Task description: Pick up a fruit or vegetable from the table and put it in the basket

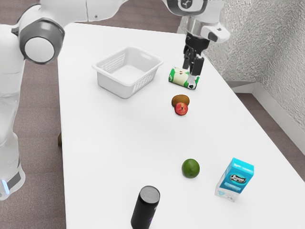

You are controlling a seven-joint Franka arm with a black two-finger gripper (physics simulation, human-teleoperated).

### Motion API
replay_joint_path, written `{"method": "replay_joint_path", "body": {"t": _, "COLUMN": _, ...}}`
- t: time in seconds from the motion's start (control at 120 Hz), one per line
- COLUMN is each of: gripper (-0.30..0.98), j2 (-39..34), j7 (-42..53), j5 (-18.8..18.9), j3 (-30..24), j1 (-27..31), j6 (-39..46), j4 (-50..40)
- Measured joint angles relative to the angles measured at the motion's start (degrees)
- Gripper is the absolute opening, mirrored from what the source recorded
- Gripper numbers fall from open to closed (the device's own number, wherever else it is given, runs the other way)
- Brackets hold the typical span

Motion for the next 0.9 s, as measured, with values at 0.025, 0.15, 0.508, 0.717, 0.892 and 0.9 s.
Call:
{"method": "replay_joint_path", "body": {"t": 0.025, "gripper": 0.68, "j2": 0.1, "j7": -0.1, "j5": 0.0, "j3": 0.0, "j1": 0.1, "j6": -0.4, "j4": 0.0}}
{"method": "replay_joint_path", "body": {"t": 0.15, "gripper": 0.68, "j2": 1.1, "j7": -0.3, "j5": 0.2, "j3": 0.2, "j1": 0.8, "j6": -1.8, "j4": -0.2}}
{"method": "replay_joint_path", "body": {"t": 0.508, "gripper": 0.68, "j2": 2.8, "j7": 18.2, "j5": 0.3, "j3": -4.2, "j1": 1.1, "j6": -4.2, "j4": 0.1}}
{"method": "replay_joint_path", "body": {"t": 0.717, "gripper": 0.68, "j2": 5.5, "j7": 39.2, "j5": 0.5, "j3": -6.1, "j1": 0.7, "j6": -4.1, "j4": -0.5}}
{"method": "replay_joint_path", "body": {"t": 0.892, "gripper": 0.68, "j2": 3.9, "j7": 55.5, "j5": 1.7, "j3": -6.5, "j1": 0.6, "j6": -0.7, "j4": -6.1}}
{"method": "replay_joint_path", "body": {"t": 0.9, "gripper": 0.68, "j2": 3.7, "j7": 56.2, "j5": 1.8, "j3": -6.5, "j1": 0.6, "j6": -0.4, "j4": -6.6}}
